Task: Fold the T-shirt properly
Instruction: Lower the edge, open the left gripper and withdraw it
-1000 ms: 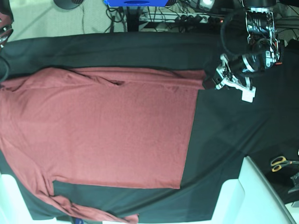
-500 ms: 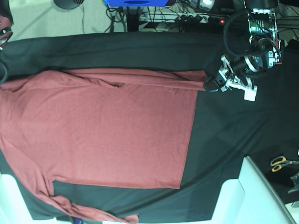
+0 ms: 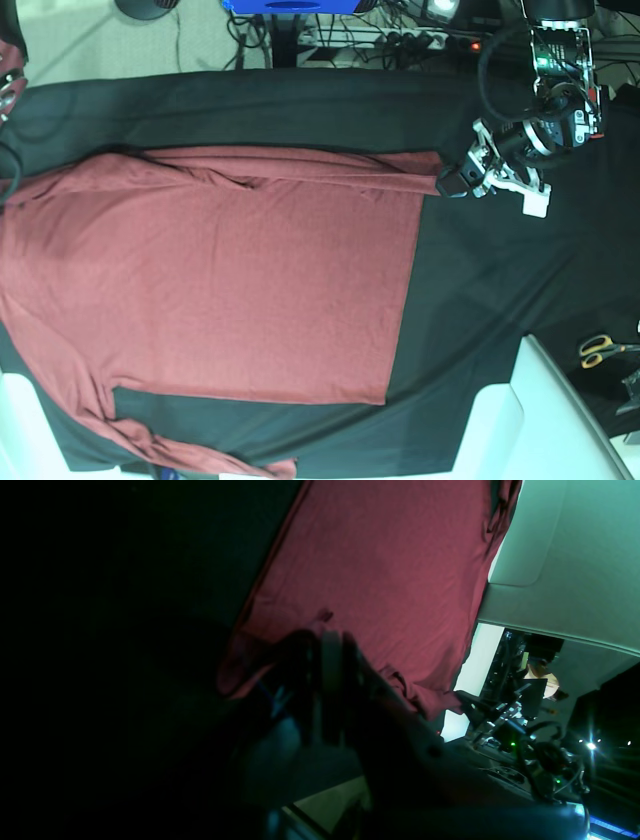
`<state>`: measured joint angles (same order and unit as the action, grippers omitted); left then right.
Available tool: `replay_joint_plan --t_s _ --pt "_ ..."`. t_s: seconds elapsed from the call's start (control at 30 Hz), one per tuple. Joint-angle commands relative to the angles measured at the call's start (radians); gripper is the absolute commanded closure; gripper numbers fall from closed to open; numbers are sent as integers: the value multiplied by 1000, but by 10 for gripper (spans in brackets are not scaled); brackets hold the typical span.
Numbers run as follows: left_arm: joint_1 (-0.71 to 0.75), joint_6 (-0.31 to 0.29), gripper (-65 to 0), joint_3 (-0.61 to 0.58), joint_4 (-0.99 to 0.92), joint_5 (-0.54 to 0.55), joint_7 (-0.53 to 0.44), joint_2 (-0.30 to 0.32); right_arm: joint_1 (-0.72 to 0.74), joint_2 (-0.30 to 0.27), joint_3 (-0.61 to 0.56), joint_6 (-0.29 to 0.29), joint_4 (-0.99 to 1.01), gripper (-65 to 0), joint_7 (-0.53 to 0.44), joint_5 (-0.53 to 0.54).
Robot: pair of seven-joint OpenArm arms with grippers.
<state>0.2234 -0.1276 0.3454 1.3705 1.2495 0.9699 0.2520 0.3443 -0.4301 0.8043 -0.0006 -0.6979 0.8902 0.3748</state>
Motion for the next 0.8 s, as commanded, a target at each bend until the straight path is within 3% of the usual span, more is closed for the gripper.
replay_joint_plan --t_s 0.0,0.47,0.6,0.77 --pt "-22 -5 0 5 13 23 -10 13 22 -26 0 1 10 -6 -7 5" --pt "-58 -2 0 4 11 20 -10 13 42 -52 -1 1 125 -8 -90 3" --pt "-58 -2 0 4 11 -37 -10 4 42 -52 -1 1 125 -17 -90 3" --pt "-58 -2 0 4 11 -58 -10 -15 42 -52 -1 1 125 -146 -93 3"
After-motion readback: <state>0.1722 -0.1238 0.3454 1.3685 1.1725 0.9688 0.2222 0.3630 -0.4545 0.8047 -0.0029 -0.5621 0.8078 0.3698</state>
